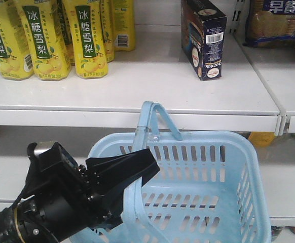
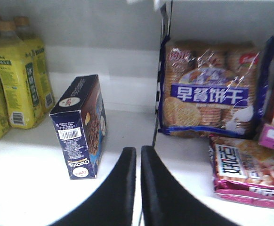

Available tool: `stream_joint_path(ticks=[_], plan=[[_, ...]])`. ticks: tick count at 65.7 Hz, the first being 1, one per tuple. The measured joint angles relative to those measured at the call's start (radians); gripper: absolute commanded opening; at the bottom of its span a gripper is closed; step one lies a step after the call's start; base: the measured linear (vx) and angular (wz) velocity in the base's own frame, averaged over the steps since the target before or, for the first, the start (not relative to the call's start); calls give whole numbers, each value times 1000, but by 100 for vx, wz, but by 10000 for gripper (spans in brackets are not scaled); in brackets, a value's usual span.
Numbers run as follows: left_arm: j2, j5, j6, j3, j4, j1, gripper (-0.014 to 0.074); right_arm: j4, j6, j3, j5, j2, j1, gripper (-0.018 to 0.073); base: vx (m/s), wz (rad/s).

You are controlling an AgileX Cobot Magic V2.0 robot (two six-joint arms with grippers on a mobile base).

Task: Left arm holds basket, right arm returns cookies
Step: 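Open the right gripper and withdraw it from the standing box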

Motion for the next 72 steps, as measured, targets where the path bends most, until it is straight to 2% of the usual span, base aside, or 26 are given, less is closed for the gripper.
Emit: stream_joint_path(ticks=[8, 18, 53, 72], plan=[[0, 0, 0, 0, 0, 0, -3, 12, -57, -1, 37, -93, 0, -9, 0, 0], [0, 0, 0, 0, 0, 0, -3, 12, -79, 16, 78, -198, 0, -9, 0, 0], [0, 0, 0, 0, 0, 0, -3, 35, -82, 469, 80, -672, 0, -9, 0, 0], [0, 0, 0, 0, -1, 0, -3, 75, -82, 587, 86, -749, 0, -9, 0, 0]])
